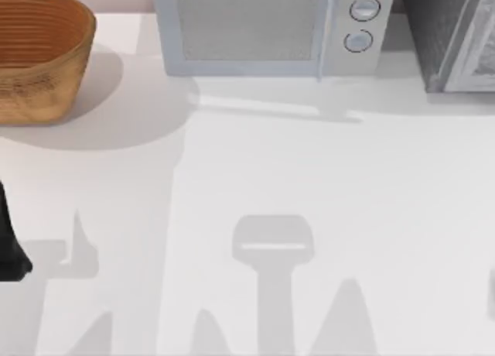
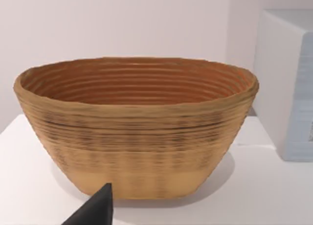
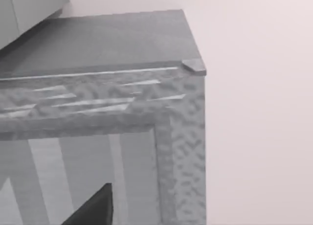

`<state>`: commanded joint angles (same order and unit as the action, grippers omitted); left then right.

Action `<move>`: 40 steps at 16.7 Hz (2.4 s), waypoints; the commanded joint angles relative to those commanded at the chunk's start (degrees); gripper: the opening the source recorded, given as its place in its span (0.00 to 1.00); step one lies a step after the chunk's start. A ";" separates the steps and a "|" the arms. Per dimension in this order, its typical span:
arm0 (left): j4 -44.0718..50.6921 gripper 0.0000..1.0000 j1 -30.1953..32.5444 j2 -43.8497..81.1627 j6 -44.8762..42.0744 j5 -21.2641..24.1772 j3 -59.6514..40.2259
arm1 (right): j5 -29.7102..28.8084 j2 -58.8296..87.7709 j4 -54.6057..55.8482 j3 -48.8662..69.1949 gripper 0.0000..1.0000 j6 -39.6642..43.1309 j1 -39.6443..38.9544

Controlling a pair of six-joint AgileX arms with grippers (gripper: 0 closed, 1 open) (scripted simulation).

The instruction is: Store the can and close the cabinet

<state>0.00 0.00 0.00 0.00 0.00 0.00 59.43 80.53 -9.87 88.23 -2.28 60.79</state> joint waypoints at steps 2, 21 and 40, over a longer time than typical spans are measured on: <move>0.00 1.00 0.00 0.00 0.00 0.00 0.00 | -0.19 -1.29 -6.07 5.24 1.00 0.07 -0.26; 0.00 1.00 0.00 0.00 0.00 0.00 0.00 | -20.85 -2.06 -14.17 12.47 1.00 0.16 -20.22; 0.00 1.00 0.00 0.00 0.00 0.00 0.00 | -77.84 -4.76 -15.53 11.81 1.00 1.73 -79.45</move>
<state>0.00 0.00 0.00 0.00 0.00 0.00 -18.41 75.77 -25.40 100.05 -0.55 -18.67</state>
